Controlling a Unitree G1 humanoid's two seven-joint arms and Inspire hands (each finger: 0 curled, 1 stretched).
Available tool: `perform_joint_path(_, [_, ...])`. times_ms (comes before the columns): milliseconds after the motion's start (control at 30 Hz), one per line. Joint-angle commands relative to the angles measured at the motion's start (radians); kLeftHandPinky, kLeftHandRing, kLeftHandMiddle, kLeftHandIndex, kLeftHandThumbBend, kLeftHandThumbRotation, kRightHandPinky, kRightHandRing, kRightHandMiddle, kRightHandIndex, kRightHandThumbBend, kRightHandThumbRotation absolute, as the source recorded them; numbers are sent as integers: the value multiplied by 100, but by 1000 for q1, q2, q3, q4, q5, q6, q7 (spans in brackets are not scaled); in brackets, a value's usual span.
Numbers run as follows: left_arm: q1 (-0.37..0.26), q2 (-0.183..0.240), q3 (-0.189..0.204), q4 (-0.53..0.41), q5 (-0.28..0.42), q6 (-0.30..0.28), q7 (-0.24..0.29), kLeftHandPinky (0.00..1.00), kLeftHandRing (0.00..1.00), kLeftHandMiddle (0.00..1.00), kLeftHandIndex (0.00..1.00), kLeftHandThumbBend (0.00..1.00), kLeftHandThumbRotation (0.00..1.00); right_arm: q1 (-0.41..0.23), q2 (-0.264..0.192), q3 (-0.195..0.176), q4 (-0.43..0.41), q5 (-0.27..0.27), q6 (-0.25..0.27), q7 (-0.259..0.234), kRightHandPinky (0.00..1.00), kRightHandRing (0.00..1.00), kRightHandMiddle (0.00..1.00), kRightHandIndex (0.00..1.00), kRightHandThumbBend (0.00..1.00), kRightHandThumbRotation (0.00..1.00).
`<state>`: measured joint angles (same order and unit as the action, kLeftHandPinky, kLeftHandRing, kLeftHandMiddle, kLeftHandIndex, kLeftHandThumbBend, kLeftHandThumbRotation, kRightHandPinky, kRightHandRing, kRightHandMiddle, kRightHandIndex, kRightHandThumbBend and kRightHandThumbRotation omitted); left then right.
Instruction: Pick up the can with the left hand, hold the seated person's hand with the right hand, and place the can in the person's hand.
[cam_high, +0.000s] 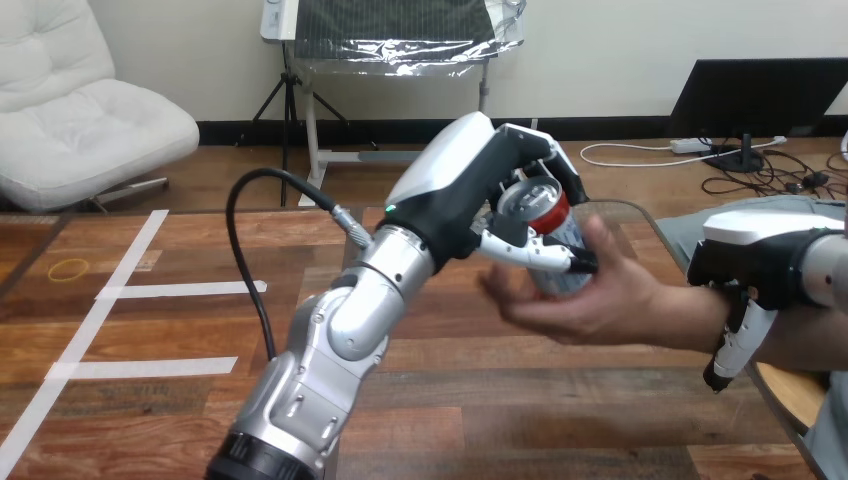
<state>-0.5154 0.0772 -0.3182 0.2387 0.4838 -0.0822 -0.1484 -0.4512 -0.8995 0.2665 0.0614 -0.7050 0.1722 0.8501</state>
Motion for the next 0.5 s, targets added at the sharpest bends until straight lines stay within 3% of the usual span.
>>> perform_joint_path(0, [-100,-36,-20,6,0,1,6,32,38,45,47,64,0,-167,-29,-36,-56,-31,2,2,28,36,46,46,71,0])
perform_joint_path(200, [-100,-59,-37,7,-5,7,-2,32,38,44,47,63,0,-185,-20,-32,-62,-41,-1,3,32,39,48,47,72,0])
perform_joint_path(467, [-95,-79,-66,1,6,10,-5,32,37,43,47,61,0,-199,-13,-39,-62,-31,-34,-20,27,36,46,46,74,0])
